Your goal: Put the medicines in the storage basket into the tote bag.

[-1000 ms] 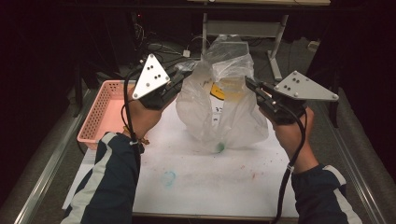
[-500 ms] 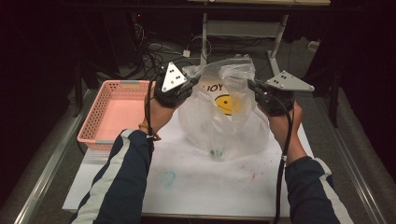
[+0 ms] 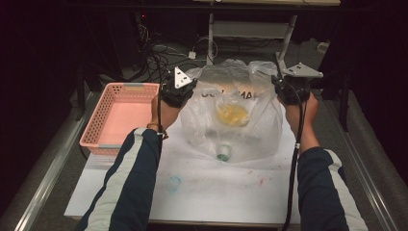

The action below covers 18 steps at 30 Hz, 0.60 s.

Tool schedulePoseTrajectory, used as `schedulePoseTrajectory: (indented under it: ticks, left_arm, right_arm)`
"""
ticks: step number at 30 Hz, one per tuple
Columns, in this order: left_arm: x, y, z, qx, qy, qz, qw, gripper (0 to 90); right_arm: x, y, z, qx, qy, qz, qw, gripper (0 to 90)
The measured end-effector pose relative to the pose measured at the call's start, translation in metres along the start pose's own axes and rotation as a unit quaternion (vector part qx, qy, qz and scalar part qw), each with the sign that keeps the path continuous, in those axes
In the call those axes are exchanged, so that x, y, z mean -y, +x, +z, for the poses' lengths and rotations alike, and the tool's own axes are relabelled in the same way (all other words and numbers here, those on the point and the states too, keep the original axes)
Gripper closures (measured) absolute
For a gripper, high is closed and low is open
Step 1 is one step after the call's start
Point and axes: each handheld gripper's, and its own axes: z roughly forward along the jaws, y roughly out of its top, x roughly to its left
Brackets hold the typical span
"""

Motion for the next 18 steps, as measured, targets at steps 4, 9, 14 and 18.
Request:
schedulePoseTrajectory:
  ticks: [4,9,14,18]
  left_arm:
    - [-0.011,0.016,0.001,-0.038,-0.002,-0.013,0.9992,82.5]
    - [-0.027,0.028,-0.001,-0.052,-0.005,-0.019,0.9985,81.0]
    - [-0.015,0.025,0.011,-0.058,0.018,-0.041,0.9973,59.7]
    - [0.002,0.021,0.016,-0.06,0.033,-0.095,0.9931,35.7]
  right_arm:
    - [-0.001,-0.013,0.007,0.021,0.011,-0.005,0.9997,90.0]
    - [-0.004,-0.025,0.014,0.037,0.013,0.004,0.9992,90.0]
    - [0.003,-0.031,0.023,0.043,0.029,0.018,0.9985,90.0]
    - [0.013,-0.038,0.029,0.048,0.048,0.034,0.9971,90.0]
